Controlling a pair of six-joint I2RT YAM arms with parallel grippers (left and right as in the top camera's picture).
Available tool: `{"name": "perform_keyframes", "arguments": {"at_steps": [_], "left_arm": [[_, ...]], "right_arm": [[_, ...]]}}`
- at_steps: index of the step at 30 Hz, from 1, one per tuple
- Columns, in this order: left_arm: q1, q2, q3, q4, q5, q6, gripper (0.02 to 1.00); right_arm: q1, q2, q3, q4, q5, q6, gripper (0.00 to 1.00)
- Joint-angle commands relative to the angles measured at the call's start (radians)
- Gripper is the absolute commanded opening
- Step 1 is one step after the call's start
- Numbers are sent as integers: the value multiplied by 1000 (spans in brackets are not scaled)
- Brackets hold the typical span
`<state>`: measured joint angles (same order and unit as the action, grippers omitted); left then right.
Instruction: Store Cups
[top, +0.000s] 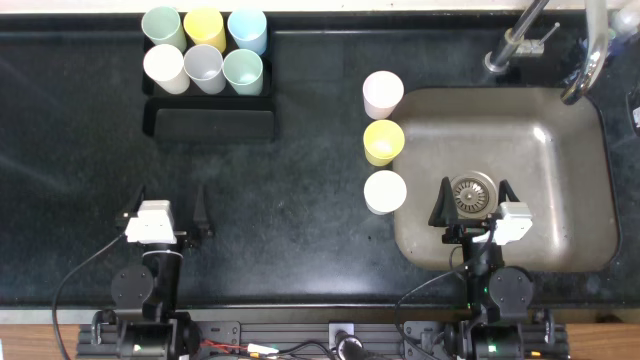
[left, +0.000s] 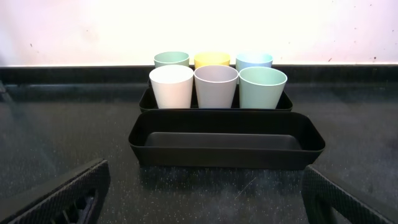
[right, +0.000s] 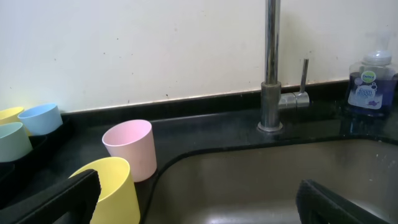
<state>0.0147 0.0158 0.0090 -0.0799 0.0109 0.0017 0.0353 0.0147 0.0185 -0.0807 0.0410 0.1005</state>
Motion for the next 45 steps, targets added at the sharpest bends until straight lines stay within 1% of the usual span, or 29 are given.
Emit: {"name": "perform_keyframes", "arguments": {"at_steps": [1, 26, 32, 34, 35, 37, 40, 43, 45], "left_arm": [[-5, -13, -1, -2, 2, -7, 1000], [-3, -13, -1, -3, 2, -7, 1000], [-3, -13, -1, -3, -13, -8, 998], [-3, -13, 0, 2, -13, -41, 1000], [-4, -13, 3, 6, -11, -92, 1000], [-4, 3, 39, -1, 32, -171, 1000], [-5, 139, 168, -2, 135, -226, 1000], [-11, 394, 406, -53, 256, -266, 1000], [-27, 612, 638, -176, 304, -266, 1000]], "right_arm": [[5, -11, -14, 5, 0, -3, 998], [5, -11, -14, 5, 0, -3, 996], [5, -11, -14, 5, 0, -3, 998], [5, -11, -14, 5, 0, -3, 998], [5, -11, -14, 5, 0, -3, 998], [5, -11, -14, 5, 0, -3, 998], [5, -11, -14, 5, 0, -3, 998], [5, -11, -14, 5, 0, -3, 998], [5, -11, -14, 5, 0, -3, 998]]}}
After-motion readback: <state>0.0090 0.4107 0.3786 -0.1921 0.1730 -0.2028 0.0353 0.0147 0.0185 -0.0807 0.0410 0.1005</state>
